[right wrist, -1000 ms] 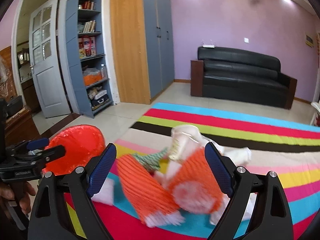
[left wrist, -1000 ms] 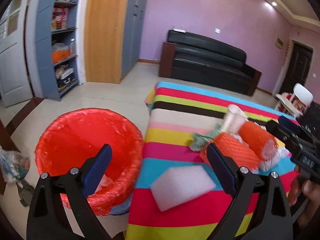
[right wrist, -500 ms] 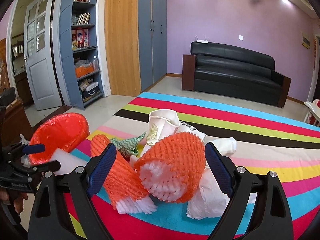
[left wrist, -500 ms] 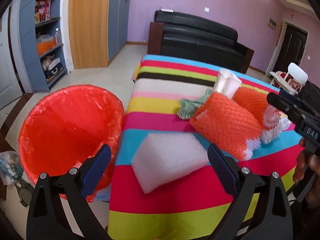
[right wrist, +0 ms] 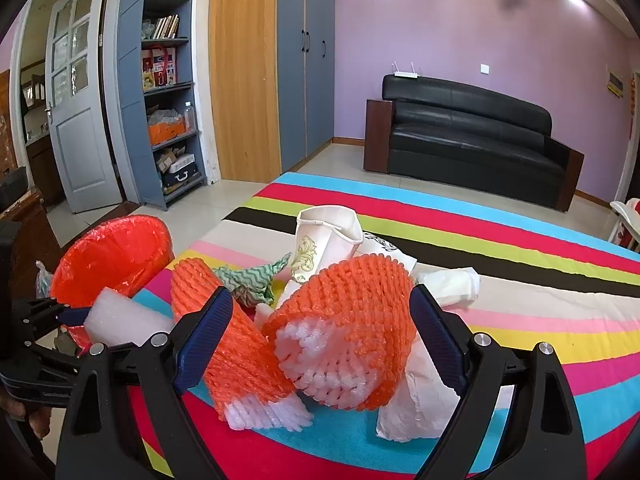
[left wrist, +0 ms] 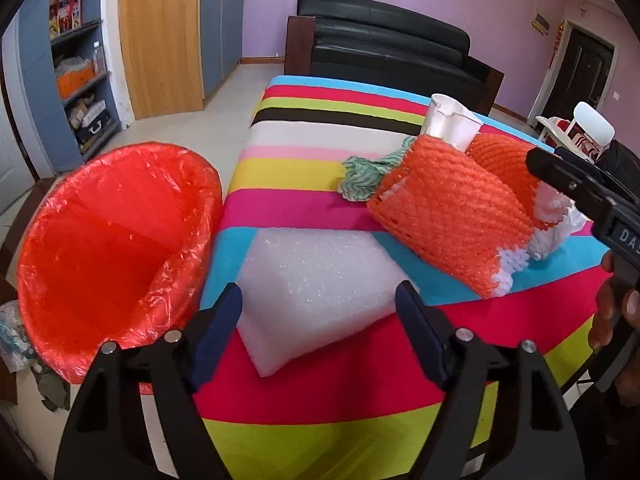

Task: Collect trash
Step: 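Grasp the flat white foam sheet with the left tool while the right tool grasps an orange foam net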

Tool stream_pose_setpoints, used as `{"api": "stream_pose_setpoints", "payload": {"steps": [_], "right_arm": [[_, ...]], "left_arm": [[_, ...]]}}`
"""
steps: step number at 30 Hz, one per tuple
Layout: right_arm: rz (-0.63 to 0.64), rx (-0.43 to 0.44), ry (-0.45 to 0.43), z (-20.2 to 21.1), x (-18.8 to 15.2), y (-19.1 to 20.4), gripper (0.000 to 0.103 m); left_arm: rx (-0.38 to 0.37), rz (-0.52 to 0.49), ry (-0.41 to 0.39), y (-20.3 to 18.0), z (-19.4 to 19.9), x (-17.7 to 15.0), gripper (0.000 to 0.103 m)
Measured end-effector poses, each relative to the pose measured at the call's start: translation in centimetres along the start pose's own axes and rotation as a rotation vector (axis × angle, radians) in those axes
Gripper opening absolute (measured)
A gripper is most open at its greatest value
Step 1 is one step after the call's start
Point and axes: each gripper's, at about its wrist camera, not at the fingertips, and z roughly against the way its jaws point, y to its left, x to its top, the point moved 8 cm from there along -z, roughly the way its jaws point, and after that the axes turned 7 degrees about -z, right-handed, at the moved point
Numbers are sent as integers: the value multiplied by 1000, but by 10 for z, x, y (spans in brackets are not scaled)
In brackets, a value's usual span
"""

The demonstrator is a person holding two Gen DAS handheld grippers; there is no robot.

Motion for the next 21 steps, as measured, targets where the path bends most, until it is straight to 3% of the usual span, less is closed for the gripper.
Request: {"api": "stream_pose_setpoints", "payload": {"steps": [6,11,14,16,21], "right_arm": [[5,-11,26,-5,-5,-1,84],[4,-21,54,-11,-9,-3,74],[4,-22,71,-14,-12,-3,62],[4,-20,84,-16,-13,-2,48],[6,-23,81,-13,-12,0,31]], "left_arm": [[17,8,-25,0,6,7,73],[48,34,-64,7,15,15,72],[56,47,-83,9,19,21,72],[60,51,-94,9,21,24,72],[69,58,-114,10,27,29,72]]}}
